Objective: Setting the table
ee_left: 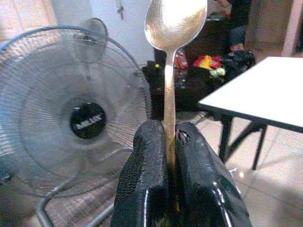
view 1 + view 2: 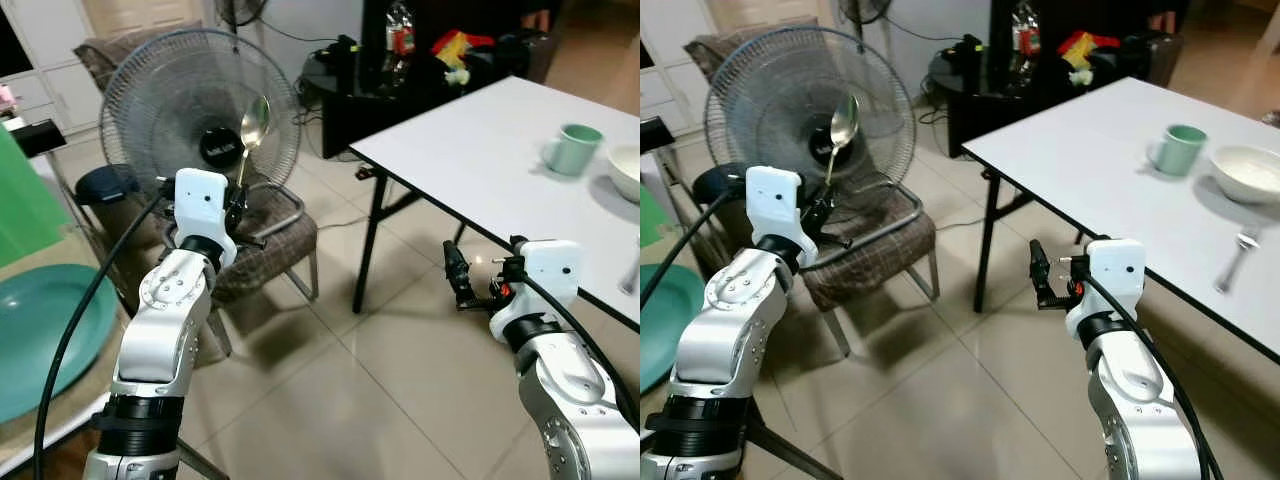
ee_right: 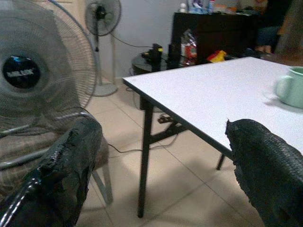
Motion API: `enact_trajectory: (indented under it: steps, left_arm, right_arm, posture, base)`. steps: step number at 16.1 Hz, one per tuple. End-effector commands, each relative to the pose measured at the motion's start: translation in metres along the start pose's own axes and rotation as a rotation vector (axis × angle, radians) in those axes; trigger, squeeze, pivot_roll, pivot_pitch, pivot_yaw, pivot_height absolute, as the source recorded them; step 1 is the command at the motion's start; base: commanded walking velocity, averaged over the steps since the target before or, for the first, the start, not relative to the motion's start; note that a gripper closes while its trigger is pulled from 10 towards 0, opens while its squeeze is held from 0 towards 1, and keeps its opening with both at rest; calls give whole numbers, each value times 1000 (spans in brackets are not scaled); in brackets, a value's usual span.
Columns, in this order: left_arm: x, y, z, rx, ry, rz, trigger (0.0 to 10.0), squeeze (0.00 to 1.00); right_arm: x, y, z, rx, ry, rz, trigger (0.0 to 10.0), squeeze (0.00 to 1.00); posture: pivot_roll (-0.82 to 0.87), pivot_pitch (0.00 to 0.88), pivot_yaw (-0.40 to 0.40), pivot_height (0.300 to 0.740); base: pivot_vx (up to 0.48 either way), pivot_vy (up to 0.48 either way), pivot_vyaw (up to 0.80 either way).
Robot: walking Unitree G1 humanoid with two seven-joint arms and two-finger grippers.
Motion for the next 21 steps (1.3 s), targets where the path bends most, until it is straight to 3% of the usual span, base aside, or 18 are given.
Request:
enact_trajectory:
  steps: [1, 5, 11, 15, 21]
  left_arm:
    - [8, 3, -4, 15, -2, 25, 10000, 0]
    - [7, 9, -8, 29, 7, 29, 10000, 0]
    - [11, 29, -25, 84, -5, 50, 10000, 0]
    - [8, 30, -23, 84, -15, 28, 10000, 0]
    - [3, 27, -23, 86, -24, -10, 10000, 0]
  right_arm:
    - [6, -3, 0, 3, -12, 27, 10000, 0]
    - [8, -6, 0, 7, -6, 47, 10000, 0]
    - [12, -15, -3, 24, -4, 90, 10000, 0]
    - [8, -16, -5, 35, -46, 67, 10000, 0]
    - [0, -10, -9, 42, -79, 23, 10000, 0]
  posture:
    - [-25, 0, 19, 740]
    - [-7, 0, -6, 740]
    - [36, 0, -58, 740]
    - [43, 0, -58, 740]
    - [22, 0, -23, 740]
  base:
    - [322, 0, 0]
    - [325, 0, 0]
    - [324, 0, 0]
    - [323, 0, 0]
    - [326, 0, -734]
Point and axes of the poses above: a point about 5 cm out from each wrist's last joint towards the gripper, its own y axis pointing back from the gripper into the wrist, its own z axis along the axis of the wrist's last joint, x = y × z, the point moved 4 cm from there along -y, pointing out of the wrist towards the gripper, and after that the axes turned 14 degrees about -y, right-handed, at the moved point
